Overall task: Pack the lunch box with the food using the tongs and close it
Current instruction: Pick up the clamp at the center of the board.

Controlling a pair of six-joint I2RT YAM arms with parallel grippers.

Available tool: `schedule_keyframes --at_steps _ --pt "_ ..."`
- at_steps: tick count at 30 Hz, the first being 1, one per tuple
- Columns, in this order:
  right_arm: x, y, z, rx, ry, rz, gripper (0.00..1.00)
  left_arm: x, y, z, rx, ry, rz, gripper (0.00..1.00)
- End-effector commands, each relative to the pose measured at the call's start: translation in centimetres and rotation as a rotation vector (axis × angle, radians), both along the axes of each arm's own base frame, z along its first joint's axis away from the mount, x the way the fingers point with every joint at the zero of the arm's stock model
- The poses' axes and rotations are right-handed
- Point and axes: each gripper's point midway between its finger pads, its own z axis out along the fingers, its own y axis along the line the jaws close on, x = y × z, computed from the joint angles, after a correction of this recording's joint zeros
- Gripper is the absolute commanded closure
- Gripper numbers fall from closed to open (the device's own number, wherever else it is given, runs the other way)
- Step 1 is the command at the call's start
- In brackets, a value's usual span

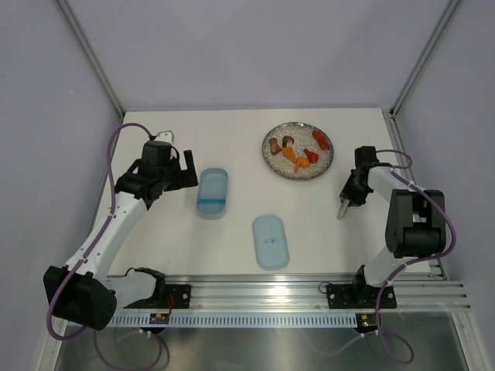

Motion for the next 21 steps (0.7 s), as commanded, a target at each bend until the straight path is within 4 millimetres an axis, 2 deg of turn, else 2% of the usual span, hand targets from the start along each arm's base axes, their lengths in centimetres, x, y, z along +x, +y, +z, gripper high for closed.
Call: schedule_keyframes --at_steps 1,5,6,14,15,17,21 --pt "0.1 0.8 3.1 0.013 -0.06 0.059 0.83 0.4 -0.6 2.1 -0.047 -0.066 -0.012 0.01" --pt "0.0 1.1 5.5 0.025 -0.099 0.085 0.93 0.2 -0.6 2.0 -0.055 -0.07 -0.008 0.01" --pt "0.3 1.1 6.7 0.023 -0.128 0.085 0.93 0.1 -0.6 2.0 -0.054 -0.07 -0.007 0.01" --pt "0.3 3.0 11.4 0.077 -0.158 0.178 0.93 -0.2 -0.1 2.5 -0.036 -0.088 0.003 0.01" --pt "-0.3 3.9 11.2 0.081 -0.123 0.213 0.92 -0.2 -0.1 2.6 -0.037 -0.091 0.002 0.01" --pt "-0.1 4.9 12.1 0.08 -0.12 0.267 0.92 -0.2 -0.1 2.7 -0.039 -0.092 0.002 0.01" --pt "-0.8 6.8 11.8 0.085 -0.045 0.361 0.9 -0.2 -0.3 2.7 -0.045 -0.092 -0.004 0.01"
